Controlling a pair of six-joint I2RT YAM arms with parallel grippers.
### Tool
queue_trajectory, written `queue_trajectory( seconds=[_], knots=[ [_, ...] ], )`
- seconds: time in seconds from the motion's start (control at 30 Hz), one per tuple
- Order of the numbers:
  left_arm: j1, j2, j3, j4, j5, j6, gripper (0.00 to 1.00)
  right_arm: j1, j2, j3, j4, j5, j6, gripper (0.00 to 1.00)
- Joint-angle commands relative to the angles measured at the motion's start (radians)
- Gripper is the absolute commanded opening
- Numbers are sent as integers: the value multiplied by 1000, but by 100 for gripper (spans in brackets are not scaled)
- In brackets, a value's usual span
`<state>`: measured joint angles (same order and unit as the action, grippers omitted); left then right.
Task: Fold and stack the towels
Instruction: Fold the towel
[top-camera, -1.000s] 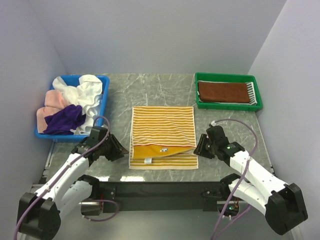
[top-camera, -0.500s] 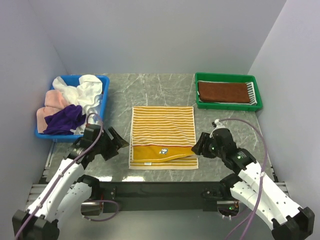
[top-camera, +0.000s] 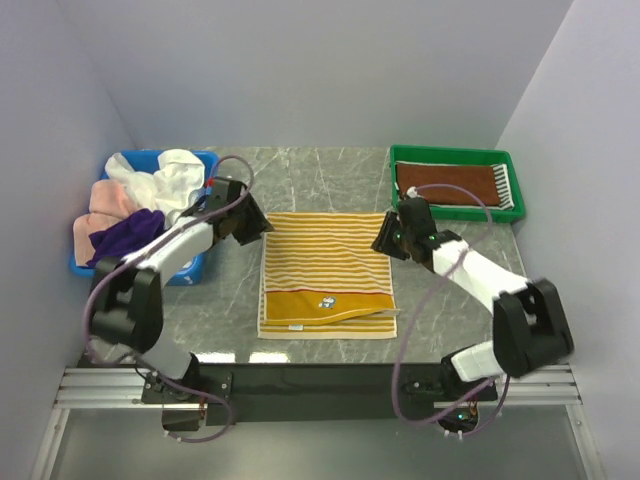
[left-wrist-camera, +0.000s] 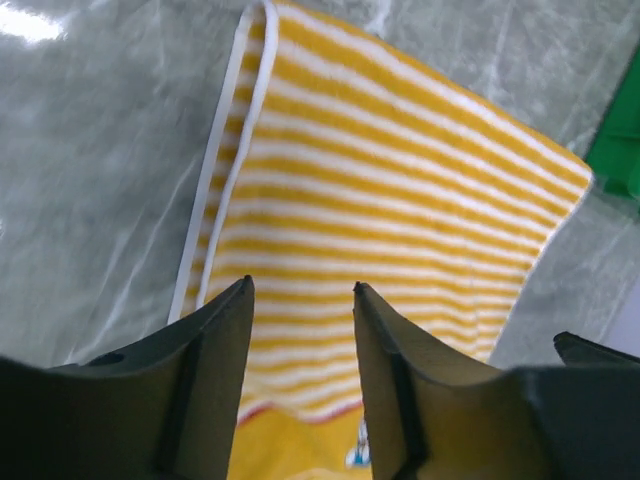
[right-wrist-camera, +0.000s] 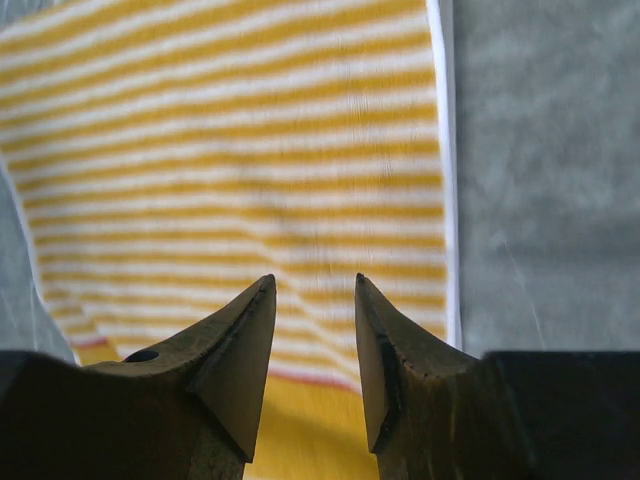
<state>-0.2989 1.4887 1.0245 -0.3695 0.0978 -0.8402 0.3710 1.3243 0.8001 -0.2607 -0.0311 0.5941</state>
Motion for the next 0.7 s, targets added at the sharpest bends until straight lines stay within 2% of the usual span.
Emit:
queue_trajectory(
  seconds=[0.0,0.17,0.37,0.6,0.67],
  knots=[
    [-3,155,71,121,28,-2,49,-33,143,91,126,-7,12,44],
    [-6,332,169,141,36,-7,44,-52,328,154,187,-44,44,43],
    [6,487,321,75,-27,27,44,-79,513,300,170,-64,61,43],
    [61,717,580,3,-12,39,47,-136,723,557,109,-108,107,43],
    [70,742,624,-9,2,43,50,-147,776,623,81,-116,96,43]
  ],
)
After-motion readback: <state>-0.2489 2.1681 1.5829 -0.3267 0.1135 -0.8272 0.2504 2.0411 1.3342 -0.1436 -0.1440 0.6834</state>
